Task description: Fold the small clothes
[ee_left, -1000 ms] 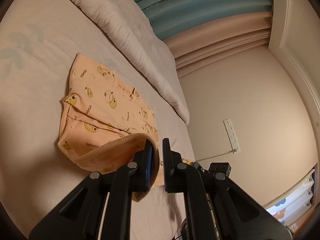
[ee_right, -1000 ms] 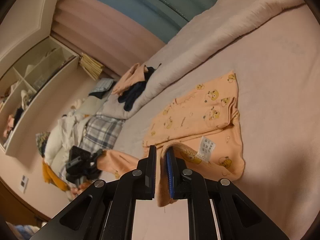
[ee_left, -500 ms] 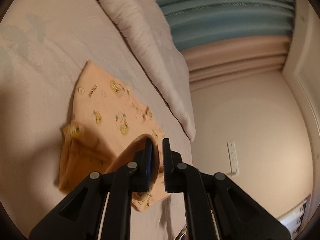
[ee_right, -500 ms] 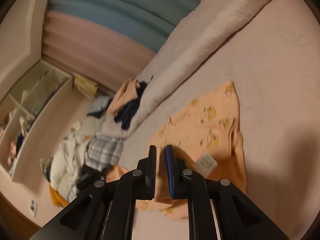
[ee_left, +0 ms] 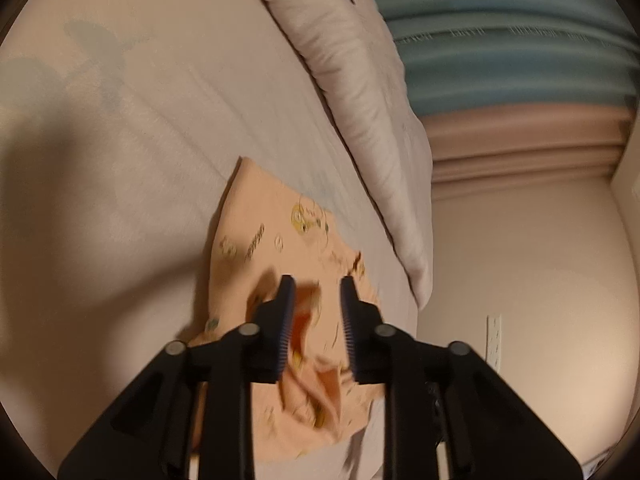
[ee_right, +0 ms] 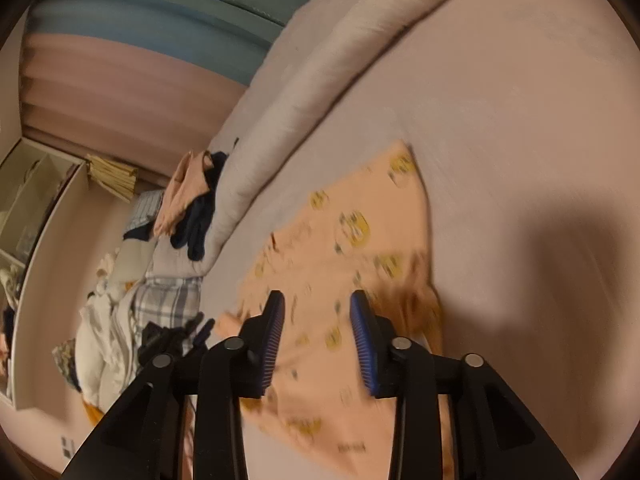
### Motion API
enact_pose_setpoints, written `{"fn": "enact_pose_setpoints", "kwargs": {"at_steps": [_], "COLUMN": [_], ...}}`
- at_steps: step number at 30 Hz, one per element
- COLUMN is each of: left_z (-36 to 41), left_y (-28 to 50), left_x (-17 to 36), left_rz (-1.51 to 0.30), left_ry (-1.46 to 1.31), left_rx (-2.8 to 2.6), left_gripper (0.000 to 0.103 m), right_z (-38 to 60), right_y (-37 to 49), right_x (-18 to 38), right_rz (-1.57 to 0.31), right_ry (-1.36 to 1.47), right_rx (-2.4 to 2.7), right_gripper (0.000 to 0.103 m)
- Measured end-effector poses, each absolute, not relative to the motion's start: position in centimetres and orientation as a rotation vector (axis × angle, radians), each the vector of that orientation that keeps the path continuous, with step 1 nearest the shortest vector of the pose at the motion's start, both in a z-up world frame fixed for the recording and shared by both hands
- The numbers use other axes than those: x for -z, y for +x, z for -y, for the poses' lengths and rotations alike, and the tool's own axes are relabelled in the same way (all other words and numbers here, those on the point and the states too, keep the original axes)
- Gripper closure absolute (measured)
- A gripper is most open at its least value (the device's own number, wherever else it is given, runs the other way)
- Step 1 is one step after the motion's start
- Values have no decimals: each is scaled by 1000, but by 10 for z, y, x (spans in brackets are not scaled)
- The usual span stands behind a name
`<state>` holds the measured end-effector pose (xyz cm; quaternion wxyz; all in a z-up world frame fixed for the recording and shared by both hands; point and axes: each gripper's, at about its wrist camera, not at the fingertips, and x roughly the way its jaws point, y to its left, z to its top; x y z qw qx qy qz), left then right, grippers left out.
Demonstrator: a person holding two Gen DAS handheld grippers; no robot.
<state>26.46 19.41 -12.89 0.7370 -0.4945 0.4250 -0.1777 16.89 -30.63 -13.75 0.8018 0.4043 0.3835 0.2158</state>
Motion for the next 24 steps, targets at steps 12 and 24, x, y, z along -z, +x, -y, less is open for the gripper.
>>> {"fn": "enact_pose_setpoints", "kwargs": {"at_steps": [12,24], "left_z": [-151,-125], "left_y": [252,275], "left_x": [138,157], "left_rz": [-1027,-1142], "left_ry": [-1080,-1019], "left_rx": [489,396], "left_gripper": [56,48], "right_z": [305,288], "right_y": [140,154], "right_x": [154,165], "right_rz": [-872,-973], "right_ry": [903,886], "right_rx": [-477,-464], "right_gripper": [50,50]}}
